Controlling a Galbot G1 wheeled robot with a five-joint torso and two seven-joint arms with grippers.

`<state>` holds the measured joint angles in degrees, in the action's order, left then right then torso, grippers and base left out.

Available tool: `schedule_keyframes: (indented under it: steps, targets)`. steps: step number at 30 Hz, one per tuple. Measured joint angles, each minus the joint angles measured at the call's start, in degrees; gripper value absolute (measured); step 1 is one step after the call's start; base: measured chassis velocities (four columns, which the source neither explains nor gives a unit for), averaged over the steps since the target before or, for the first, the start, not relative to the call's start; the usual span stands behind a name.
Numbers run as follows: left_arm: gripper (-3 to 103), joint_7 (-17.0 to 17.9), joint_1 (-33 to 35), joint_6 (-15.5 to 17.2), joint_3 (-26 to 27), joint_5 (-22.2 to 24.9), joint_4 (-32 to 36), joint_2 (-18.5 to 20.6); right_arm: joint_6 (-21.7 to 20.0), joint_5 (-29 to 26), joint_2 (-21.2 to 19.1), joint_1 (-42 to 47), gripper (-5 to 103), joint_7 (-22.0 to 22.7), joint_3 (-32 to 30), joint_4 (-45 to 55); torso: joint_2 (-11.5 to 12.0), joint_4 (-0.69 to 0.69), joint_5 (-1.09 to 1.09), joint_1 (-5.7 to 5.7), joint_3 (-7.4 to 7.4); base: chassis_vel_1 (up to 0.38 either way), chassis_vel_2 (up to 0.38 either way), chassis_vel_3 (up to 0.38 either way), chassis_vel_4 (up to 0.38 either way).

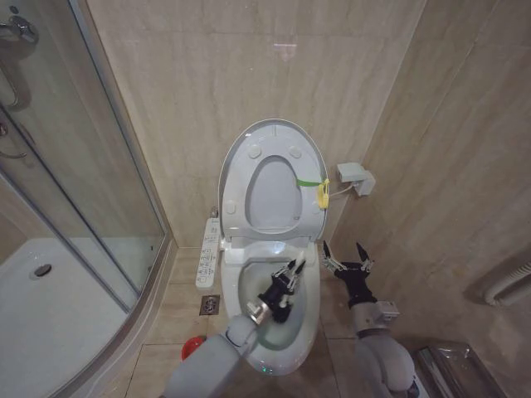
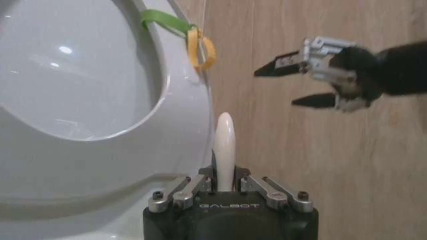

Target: Open the toilet lid, clean the toilet bowl with a toilet brush, close the toilet lid, and flush.

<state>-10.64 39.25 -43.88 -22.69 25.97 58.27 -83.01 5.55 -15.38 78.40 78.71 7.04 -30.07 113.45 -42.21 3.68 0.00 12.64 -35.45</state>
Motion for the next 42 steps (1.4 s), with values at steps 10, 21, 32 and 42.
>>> schedule_keyframes:
  steps: [10, 21, 32, 42]
  targets:
    - [19, -0.81, -0.93, 3.97, 0.52, 0.79, -3.70, 1.99, 0.00, 0.00, 0.00, 0.00, 100, 0.00, 0.00, 0.00, 0.00, -0.03, 0.00, 0.00, 0.01, 0.000, 0.000, 0.000, 0.000]
    - [19, -2.53, -0.91, 0.79, -0.13, 4.91, -0.35, -0.80, 0.00, 0.00, 0.00, 0.00, 100, 0.01, 0.00, 0.00, 0.00, 0.01, 0.00, 0.00, 0.00, 0.000, 0.000, 0.000, 0.000]
    - [19, -1.29, -0.90, 4.14, 0.00, 3.21, -0.96, 1.79, 0.00, 0.00, 0.00, 0.00, 100, 0.00, 0.00, 0.00, 0.00, -0.04, 0.01, 0.00, 0.00, 0.000, 0.000, 0.000, 0.000]
    - [19, -2.82, 0.23, 3.60, -1.56, 4.44, -1.15, 0.27, 0.00, 0.00, 0.00, 0.00, 100, 0.01, 0.00, 0.00, 0.00, -0.01, -0.01, 0.00, 0.01, 0.000, 0.000, 0.000, 0.000]
